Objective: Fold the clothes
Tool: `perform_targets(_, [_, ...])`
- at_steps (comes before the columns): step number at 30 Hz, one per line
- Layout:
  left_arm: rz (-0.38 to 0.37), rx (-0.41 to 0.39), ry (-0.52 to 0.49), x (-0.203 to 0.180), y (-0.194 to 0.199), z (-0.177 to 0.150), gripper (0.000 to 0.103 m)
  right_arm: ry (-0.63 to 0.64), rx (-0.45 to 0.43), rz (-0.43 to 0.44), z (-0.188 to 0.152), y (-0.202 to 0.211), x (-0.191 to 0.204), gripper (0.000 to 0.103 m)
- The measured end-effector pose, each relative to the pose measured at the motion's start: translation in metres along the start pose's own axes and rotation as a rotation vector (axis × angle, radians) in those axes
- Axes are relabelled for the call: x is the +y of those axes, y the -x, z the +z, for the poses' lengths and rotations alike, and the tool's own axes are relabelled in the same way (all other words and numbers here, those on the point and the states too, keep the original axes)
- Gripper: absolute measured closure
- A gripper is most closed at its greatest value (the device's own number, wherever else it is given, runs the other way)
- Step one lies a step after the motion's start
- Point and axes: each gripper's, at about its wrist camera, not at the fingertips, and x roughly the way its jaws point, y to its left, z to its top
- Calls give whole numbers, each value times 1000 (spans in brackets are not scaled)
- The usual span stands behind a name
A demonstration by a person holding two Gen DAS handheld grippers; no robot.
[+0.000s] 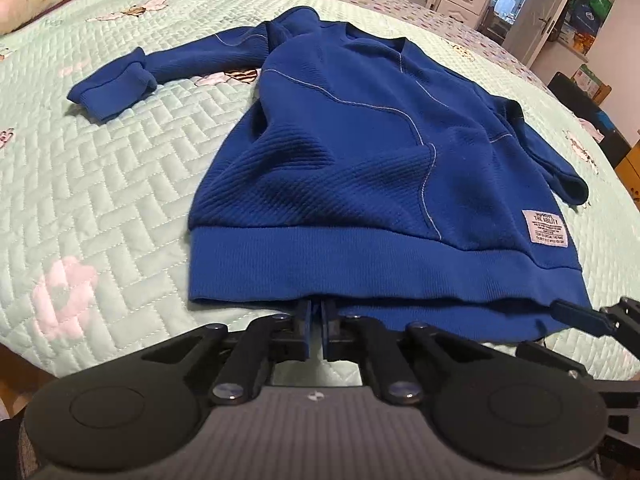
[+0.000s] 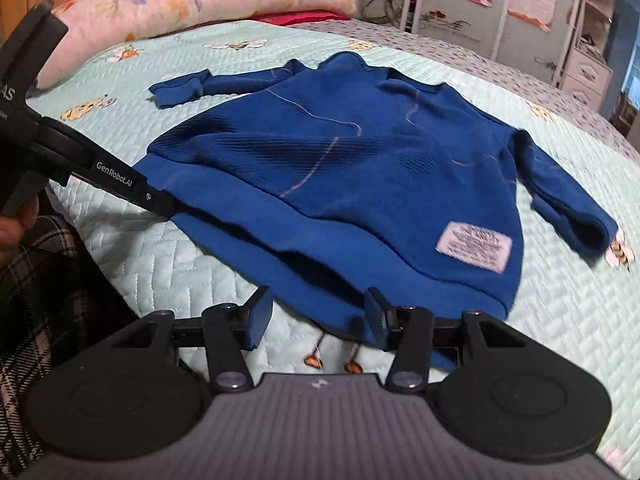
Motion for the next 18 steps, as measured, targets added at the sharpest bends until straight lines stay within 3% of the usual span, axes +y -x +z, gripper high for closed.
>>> perform_targets(4, [29, 5, -40, -3, 6, -2, 99, 44, -13, -20, 5, -1, 7, 52])
perform_targets(8, [40, 19, -29, 2, 4, -4, 99, 12, 1, -7, 5, -4, 2, 42])
perform_targets(18, [26, 45, 5, 6, 4, -4, 97, -82, 46, 38, 4, -14, -11, 42])
